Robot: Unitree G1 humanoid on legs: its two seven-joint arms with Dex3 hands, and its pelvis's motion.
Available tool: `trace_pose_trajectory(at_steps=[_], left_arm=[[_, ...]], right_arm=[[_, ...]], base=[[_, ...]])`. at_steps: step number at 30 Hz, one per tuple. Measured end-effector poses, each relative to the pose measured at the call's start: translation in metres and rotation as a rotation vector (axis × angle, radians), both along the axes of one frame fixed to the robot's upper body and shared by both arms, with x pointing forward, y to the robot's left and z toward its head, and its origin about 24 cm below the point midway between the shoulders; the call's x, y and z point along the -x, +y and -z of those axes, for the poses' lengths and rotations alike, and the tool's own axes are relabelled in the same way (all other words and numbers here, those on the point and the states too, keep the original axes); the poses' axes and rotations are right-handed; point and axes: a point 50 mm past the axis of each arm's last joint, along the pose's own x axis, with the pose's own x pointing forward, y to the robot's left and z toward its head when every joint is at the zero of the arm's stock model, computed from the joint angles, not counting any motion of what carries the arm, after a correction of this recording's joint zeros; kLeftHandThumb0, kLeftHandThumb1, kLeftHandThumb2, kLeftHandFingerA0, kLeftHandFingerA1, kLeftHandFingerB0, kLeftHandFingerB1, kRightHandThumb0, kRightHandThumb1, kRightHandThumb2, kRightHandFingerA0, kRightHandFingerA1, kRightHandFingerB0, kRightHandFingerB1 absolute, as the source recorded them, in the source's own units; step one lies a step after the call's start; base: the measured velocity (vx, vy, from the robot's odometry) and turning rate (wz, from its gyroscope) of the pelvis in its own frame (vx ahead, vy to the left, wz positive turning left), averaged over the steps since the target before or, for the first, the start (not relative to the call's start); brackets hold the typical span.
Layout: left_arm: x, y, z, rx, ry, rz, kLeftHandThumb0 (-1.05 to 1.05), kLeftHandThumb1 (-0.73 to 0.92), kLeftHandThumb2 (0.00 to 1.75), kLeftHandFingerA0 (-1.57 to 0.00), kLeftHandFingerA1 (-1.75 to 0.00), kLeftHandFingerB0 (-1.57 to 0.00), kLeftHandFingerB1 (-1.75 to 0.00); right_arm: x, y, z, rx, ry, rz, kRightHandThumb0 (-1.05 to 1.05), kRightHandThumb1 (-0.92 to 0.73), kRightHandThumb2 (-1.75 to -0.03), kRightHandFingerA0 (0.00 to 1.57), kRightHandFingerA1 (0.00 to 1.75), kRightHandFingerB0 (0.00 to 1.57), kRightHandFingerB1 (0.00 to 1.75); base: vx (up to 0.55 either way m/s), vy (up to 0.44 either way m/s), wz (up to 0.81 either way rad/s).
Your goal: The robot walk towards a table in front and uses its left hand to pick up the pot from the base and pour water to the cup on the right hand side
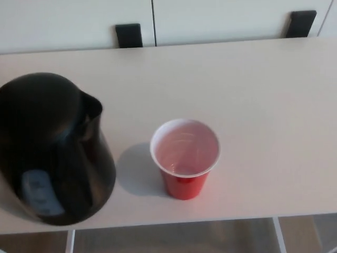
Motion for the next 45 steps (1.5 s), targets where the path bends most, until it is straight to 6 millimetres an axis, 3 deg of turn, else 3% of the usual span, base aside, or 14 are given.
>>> trace_pose_trajectory(at_steps=[1, 2, 3, 7, 8, 9, 10, 11, 17, 23, 40, 41, 44, 45], left_arm=[[0.001, 0.001, -0.003, -0.002, 0.003, 0.007, -0.15, 0.47, 0.55, -0.51, -0.45, -0.38, -0.38], [0.003, 0.002, -0.004, 0.005, 0.011, 0.008, -0.09, 0.33, 0.81, -0.36, -0.58, -0.24, -0.51], [0.006, 0.002, -0.005, 0.013, 0.021, 0.012, -0.11, 0.51, 0.55, -0.48, -0.43, -0.39, -0.37], [0.021, 0.011, -0.013, 0.031, 0.065, 0.007, -0.1, 0.5, 0.55, -0.46, -0.43, -0.37, -0.37], [0.023, 0.012, -0.014, 0.036, 0.07, 0.012, -0.08, 0.33, 0.81, -0.39, -0.59, -0.23, -0.5], [0.022, 0.015, -0.019, 0.037, 0.068, 0.027, -0.08, 0.33, 0.81, -0.39, -0.59, -0.23, -0.5], [0.023, 0.016, -0.021, 0.037, 0.07, 0.034, -0.16, 0.48, 0.55, -0.5, -0.43, -0.35, -0.37], [0.029, 0.017, -0.021, 0.047, 0.088, 0.035, -0.15, 0.47, 0.53, -0.47, -0.41, -0.36, -0.35], [0.068, 0.022, -0.01, 0.14, 0.219, 0.027, -0.09, 0.47, 0.54, -0.43, -0.41, -0.37, -0.36], [0.082, 0.034, -0.014, 0.16, 0.255, 0.02, -0.13, 0.5, 0.54, -0.42, -0.4, -0.32, -0.35], [0.043, 0.029, -0.031, 0.07, 0.002, 0.065, -0.21, 0.47, 0.54, -0.43, -0.38, -0.36, -0.34], [0.037, 0.027, -0.034, 0.055, -0.022, 0.078, -0.23, 0.46, 0.54, -0.41, -0.37, -0.34, -0.33], [0.022, 0.021, -0.043, 0.023, -0.083, 0.114, -0.18, 0.44, 0.54, -0.36, -0.37, -0.32, -0.33], [0.02, 0.02, -0.043, 0.02, -0.09, 0.117, -0.13, 0.45, 0.54, -0.36, -0.37, -0.33, -0.33]], right_arm=[[0.0, 0.0, 0.0, 0.0, 0.001, 0.001, -0.12, -0.55, -0.56, 0.6, 0.52, 0.31, 0.35], [0.001, 0.0, 0.001, -0.001, 0.003, 0.004, -0.11, -0.56, -0.56, 0.56, 0.51, 0.3, 0.35], [0.001, 0.0, 0.001, -0.002, 0.001, 0.003, -0.12, -0.55, -0.56, 0.58, 0.51, 0.31, 0.35], [0.004, 0.002, 0.002, -0.008, 0.006, 0.0, -0.13, -0.56, -0.56, 0.6, 0.53, 0.29, 0.35], [0.003, 0.002, 0.002, -0.007, 0.005, -0.003, -0.11, -0.56, -0.56, 0.61, 0.52, 0.29, 0.35], [0.004, 0.0, 0.001, 0.0, 0.004, -0.006, -0.11, -0.56, -0.56, 0.61, 0.52, 0.29, 0.35], [0.004, 0.0, 0.001, 0.001, 0.004, -0.007, -0.1, -0.39, -0.86, 0.58, 0.7, 0.18, 0.51], [0.003, 0.0, 0.001, 0.001, 0.002, -0.01, -0.15, -0.53, -0.55, 0.62, 0.52, 0.3, 0.35], [0.003, -0.001, -0.002, 0.018, -0.005, -0.022, -0.18, -0.52, -0.55, 0.65, 0.52, 0.32, 0.37], [0.008, 0.007, -0.001, 0.014, 0.008, -0.03, -0.15, -0.51, -0.55, 0.67, 0.49, 0.35, 0.36], [-0.002, 0.006, -0.002, 0.042, 0.011, -0.038, -0.19, -0.52, -0.55, 0.66, 0.51, 0.33, 0.37], [-0.003, 0.006, -0.002, 0.045, 0.011, -0.042, -0.1, -0.36, -0.85, 0.59, 0.69, 0.2, 0.51], [-0.004, 0.007, -0.001, 0.049, 0.009, -0.05, -0.09, -0.37, -0.85, 0.59, 0.7, 0.21, 0.51], [-0.004, 0.007, -0.001, 0.05, 0.008, -0.051, -0.14, -0.53, -0.56, 0.64, 0.55, 0.3, 0.35]], base=[[-0.05, 0.051, -0.12], [-0.06, 0.191, -0.01], [-0.06, 0.196, -0.19], [0.01, 0.134, 0.1], [-0.03, 0.119, 0.67], [-0.03, 0.1, 0.05], [-0.02, 0.097, -0.17], [0.0, 0.118, 0.01], [-0.04, 0.277, -0.18], [-0.01, 0.265, -0.15], [-0.05, -0.167, 0.03], [0.0, 0.0, 0.0], [0.0, 0.035, -0.03], [0.01, 0.132, -0.09]])
